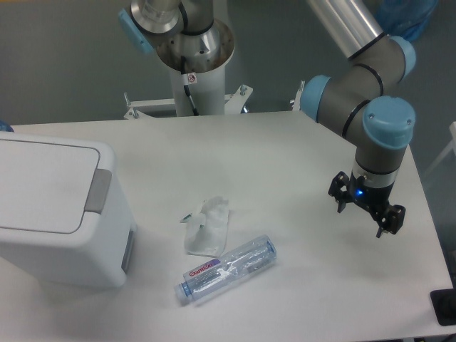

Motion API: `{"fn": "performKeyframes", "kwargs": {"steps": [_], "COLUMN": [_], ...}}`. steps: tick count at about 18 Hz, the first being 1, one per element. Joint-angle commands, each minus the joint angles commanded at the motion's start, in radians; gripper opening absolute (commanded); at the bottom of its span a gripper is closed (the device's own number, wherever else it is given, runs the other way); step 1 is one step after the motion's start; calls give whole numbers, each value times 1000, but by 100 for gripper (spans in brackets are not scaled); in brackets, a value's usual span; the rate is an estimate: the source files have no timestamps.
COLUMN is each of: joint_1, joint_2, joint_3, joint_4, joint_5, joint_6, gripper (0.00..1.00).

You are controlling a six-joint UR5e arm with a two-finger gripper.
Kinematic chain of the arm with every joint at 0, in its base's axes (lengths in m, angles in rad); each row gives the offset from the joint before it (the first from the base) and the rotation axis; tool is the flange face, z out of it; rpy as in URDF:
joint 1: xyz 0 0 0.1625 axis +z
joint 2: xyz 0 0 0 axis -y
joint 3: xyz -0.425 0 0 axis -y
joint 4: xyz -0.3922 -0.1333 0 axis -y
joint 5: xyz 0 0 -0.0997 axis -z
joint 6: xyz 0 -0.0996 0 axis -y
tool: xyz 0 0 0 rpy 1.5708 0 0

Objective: Open the trash can
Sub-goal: 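Move the open gripper from its start pose toward the white trash can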

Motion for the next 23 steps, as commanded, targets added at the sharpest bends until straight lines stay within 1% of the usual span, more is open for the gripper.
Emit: {"fn": "performKeyframes", "kwargs": {"steps": [4, 6, 9, 12, 14, 15, 16, 17, 20, 22, 23], "joint_1": [-2, -32, -44, -86, -92, -94, -106, -116, -124, -129, -138], "joint_2": [5, 5, 9, 20, 21, 23, 25, 25, 31, 41, 38], "joint_3": [-9, -11, -15, -29, -31, -43, -44, -37, -28, -26, -20], "joint_4": [2, 3, 2, 6, 6, 11, 17, 17, 15, 18, 40], "joint_5": [6, 8, 11, 43, 35, 28, 3, -11, -76, -127, -135], "joint_6": [0, -3, -3, -46, -107, -159, -252, -302, -392, -506, -565], "gripper": [100, 100, 100, 100, 100, 100, 100, 100, 100, 100, 100]}}
